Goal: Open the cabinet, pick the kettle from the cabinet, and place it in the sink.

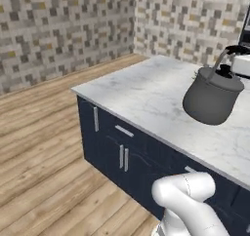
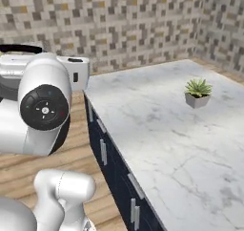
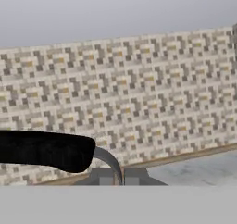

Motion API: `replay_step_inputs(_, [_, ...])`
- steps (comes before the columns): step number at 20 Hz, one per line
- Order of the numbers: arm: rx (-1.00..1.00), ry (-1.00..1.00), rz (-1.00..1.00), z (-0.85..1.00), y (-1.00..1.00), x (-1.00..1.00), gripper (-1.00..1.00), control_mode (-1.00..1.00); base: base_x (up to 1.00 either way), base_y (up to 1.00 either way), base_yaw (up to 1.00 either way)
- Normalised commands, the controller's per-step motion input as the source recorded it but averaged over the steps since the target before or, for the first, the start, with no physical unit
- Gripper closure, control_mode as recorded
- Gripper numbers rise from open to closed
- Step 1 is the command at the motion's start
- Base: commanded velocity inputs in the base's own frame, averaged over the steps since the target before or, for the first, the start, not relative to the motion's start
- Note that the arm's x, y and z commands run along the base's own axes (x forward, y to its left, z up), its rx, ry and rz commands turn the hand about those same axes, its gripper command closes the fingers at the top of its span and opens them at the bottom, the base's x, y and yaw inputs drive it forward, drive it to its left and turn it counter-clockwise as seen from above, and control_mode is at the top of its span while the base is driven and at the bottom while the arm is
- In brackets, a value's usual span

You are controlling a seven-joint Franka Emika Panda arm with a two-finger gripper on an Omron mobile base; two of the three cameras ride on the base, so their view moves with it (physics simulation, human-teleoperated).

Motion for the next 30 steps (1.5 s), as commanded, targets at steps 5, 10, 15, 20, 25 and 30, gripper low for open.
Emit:
replay_step_inputs(5, [0.0, 0.0, 0.0, 0.0, 0.0, 0.0, 1.0, 1.0, 0.19, 0.5, 0.45])
replay_step_inputs(10, [0.0, 0.0, 0.0, 0.0, 0.0, 0.0, 1.0, 1.0, 0.08, 0.36, 0.53])
replay_step_inputs(15, [0.0, 0.0, 0.0, 0.0, 0.0, 0.0, 1.0, 1.0, 0.17, 0.25, 0.52])
replay_step_inputs(20, [0.0, 0.0, 0.0, 0.0, 0.0, 0.0, 1.0, 1.0, 0.28, 0.21, 0.52])
replay_step_inputs(25, [0.0, 0.0, 0.0, 0.0, 0.0, 0.0, 1.0, 1.0, 0.26, 0.2, 0.48])
replay_step_inputs(30, [0.0, 0.0, 0.0, 0.0, 0.0, 0.0, 1.0, 1.0, 0.06, 0.24, 0.49])
